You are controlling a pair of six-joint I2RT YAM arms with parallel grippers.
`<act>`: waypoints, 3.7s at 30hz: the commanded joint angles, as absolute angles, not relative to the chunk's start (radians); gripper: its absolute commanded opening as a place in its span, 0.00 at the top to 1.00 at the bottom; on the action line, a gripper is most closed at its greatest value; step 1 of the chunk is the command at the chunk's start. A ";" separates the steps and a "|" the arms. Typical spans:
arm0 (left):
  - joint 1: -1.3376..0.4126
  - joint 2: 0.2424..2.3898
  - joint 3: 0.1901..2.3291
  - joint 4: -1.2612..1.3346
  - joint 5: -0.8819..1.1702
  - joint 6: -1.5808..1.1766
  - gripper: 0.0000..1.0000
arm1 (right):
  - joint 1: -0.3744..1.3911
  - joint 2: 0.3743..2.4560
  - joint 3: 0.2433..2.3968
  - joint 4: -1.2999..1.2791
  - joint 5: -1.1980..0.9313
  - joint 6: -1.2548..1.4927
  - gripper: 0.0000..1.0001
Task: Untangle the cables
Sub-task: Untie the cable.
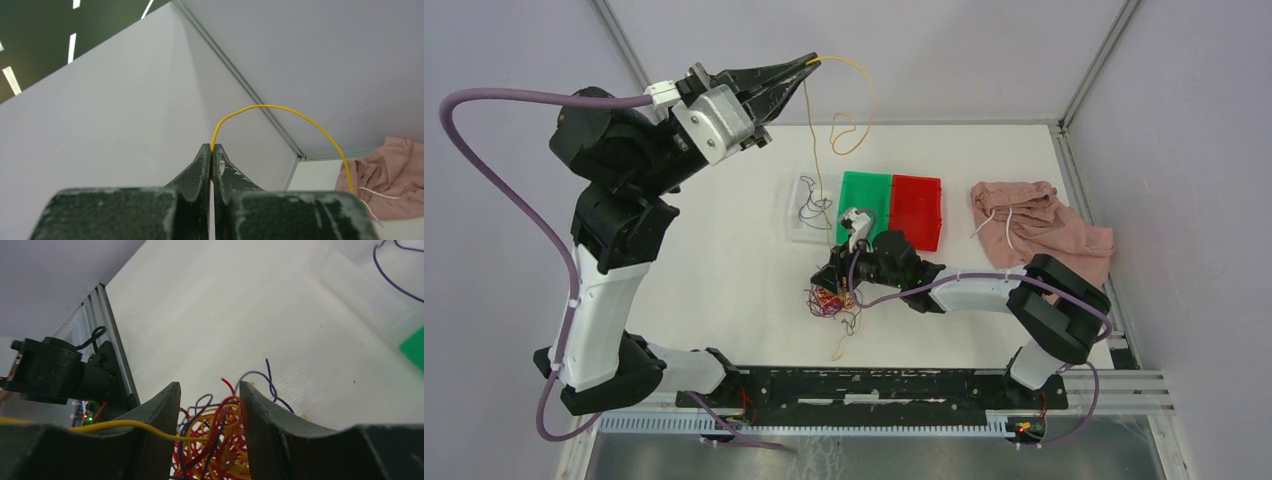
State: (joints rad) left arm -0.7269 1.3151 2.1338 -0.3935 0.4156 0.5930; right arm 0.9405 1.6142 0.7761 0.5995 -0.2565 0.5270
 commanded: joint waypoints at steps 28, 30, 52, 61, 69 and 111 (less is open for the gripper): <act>-0.732 1.584 2.536 0.517 0.540 1.608 0.97 | 0.946 1.721 0.543 0.763 -0.047 0.485 0.22; -0.731 1.593 2.564 0.509 0.557 1.612 0.97 | 0.946 1.717 0.525 0.779 -0.038 0.485 0.18; -0.732 1.102 1.675 0.114 0.105 1.138 0.97 | 0.946 1.397 0.845 0.501 -0.321 0.422 0.80; -0.732 1.019 1.512 -0.174 -0.070 0.905 0.97 | 0.941 1.449 0.894 0.461 -0.266 0.403 1.00; -0.727 0.905 1.239 -0.393 -0.168 0.640 0.97 | 0.925 1.437 0.906 0.480 -0.220 0.407 1.00; -0.630 1.324 0.754 -0.495 0.370 1.583 0.36 | 0.735 1.137 0.585 0.383 -0.144 0.476 0.34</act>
State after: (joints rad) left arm -0.6258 1.2984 0.7471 -0.5583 0.4023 1.3842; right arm 0.7528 1.1774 0.5831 0.3401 -0.1204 0.4595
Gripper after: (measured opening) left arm 0.657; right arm 0.662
